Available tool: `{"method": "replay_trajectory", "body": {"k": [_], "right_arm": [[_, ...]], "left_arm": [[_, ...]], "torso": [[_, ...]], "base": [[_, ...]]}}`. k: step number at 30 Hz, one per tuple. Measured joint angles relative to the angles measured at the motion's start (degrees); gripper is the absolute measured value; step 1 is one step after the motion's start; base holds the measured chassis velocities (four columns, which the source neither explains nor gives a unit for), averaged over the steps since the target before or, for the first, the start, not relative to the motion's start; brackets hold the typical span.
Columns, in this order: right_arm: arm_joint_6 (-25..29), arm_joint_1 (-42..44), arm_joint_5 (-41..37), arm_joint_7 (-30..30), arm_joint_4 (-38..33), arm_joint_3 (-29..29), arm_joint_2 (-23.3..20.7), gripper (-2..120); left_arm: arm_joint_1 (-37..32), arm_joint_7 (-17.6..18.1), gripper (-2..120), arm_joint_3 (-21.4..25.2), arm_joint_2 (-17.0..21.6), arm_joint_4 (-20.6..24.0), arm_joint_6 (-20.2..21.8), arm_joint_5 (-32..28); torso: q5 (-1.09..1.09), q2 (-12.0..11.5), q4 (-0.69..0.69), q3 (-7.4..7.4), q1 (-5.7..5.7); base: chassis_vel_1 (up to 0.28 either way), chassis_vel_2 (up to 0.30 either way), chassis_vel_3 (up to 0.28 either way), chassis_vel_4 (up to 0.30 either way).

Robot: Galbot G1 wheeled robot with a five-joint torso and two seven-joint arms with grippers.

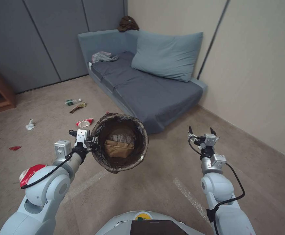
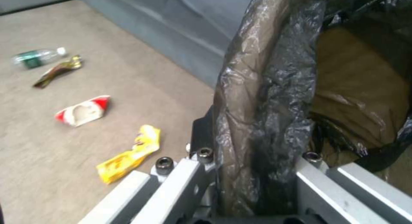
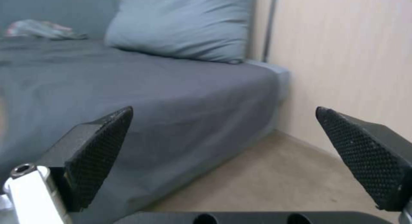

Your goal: Pick up the trash bin, then pick up the garbage from the floor and place it into the trash bin.

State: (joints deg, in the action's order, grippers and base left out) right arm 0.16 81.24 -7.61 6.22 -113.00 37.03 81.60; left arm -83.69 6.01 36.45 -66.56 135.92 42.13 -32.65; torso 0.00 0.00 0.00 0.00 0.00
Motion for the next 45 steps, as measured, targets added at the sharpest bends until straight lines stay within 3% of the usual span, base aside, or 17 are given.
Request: {"method": "replay_trajectory", "body": {"k": [45], "right_arm": [[1.2, 1.3, 1.8, -1.6, -0.1, 0.5, 1.1, 100]], "left_arm": [[-0.8, -0.2, 0, 0.3, 0.2, 0.5, 0.0, 0.1]], "torso": [[0.0, 0.0, 0.0, 0.0, 0.0]], "base": [[0.094, 0.087, 0.09, 0.091]]}}
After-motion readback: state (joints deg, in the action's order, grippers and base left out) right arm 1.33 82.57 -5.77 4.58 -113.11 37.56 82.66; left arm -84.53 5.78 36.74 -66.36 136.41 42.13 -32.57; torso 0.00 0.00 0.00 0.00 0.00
